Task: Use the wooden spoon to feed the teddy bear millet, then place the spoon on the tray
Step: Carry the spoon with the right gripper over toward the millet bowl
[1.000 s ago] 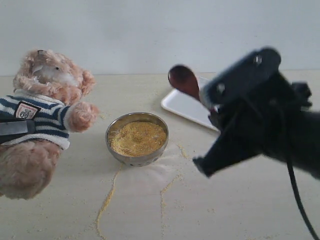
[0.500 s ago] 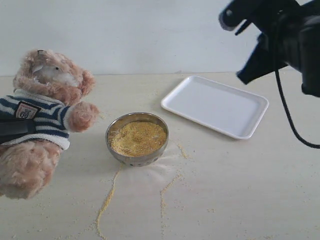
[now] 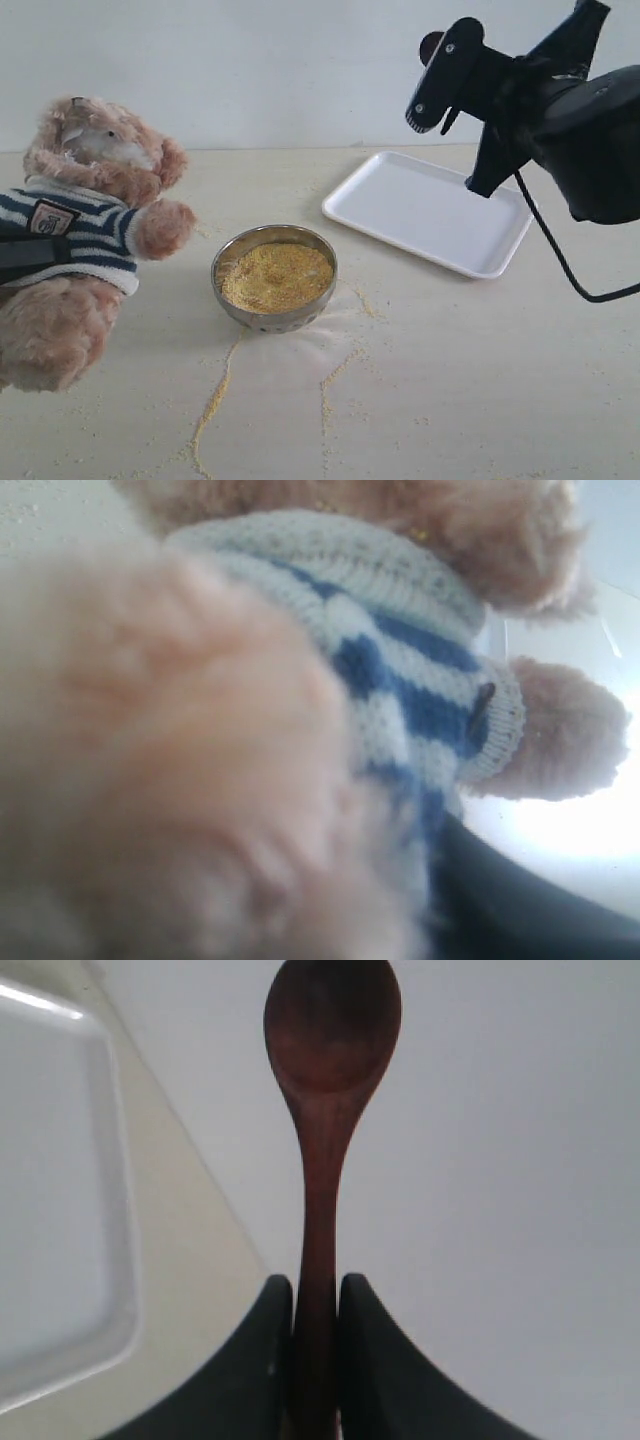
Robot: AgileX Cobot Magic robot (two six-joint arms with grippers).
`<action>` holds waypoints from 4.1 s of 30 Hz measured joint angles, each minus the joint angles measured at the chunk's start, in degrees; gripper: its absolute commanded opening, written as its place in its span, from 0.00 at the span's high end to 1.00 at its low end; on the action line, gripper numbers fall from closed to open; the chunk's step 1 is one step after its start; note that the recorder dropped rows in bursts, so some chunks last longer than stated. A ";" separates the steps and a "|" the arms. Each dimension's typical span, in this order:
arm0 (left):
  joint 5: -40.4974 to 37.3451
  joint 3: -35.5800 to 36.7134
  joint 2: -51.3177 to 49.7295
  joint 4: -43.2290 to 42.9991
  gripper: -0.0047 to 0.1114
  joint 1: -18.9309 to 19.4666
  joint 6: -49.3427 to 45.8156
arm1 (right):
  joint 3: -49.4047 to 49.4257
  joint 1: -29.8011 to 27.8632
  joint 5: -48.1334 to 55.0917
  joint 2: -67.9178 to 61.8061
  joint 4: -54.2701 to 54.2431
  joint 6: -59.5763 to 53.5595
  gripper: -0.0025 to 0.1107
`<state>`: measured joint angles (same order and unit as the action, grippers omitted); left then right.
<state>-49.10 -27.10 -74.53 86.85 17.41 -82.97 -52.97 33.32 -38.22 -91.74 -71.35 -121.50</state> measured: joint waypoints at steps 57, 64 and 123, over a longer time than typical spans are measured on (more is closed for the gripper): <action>0.68 0.00 0.00 -0.01 0.92 0.00 0.79 | -0.61 9.05 22.74 4.34 14.12 7.30 0.98; 0.91 0.00 0.00 -0.01 0.92 0.00 0.79 | -0.61 10.20 14.68 -1.13 7.41 0.07 0.98; 2.25 0.00 0.00 -0.01 0.92 0.00 0.79 | 7.33 4.22 20.65 3.18 52.97 85.76 0.98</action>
<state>-46.86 -27.10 -74.53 86.84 17.41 -82.18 -45.64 37.54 -17.58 -88.56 -18.38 -35.74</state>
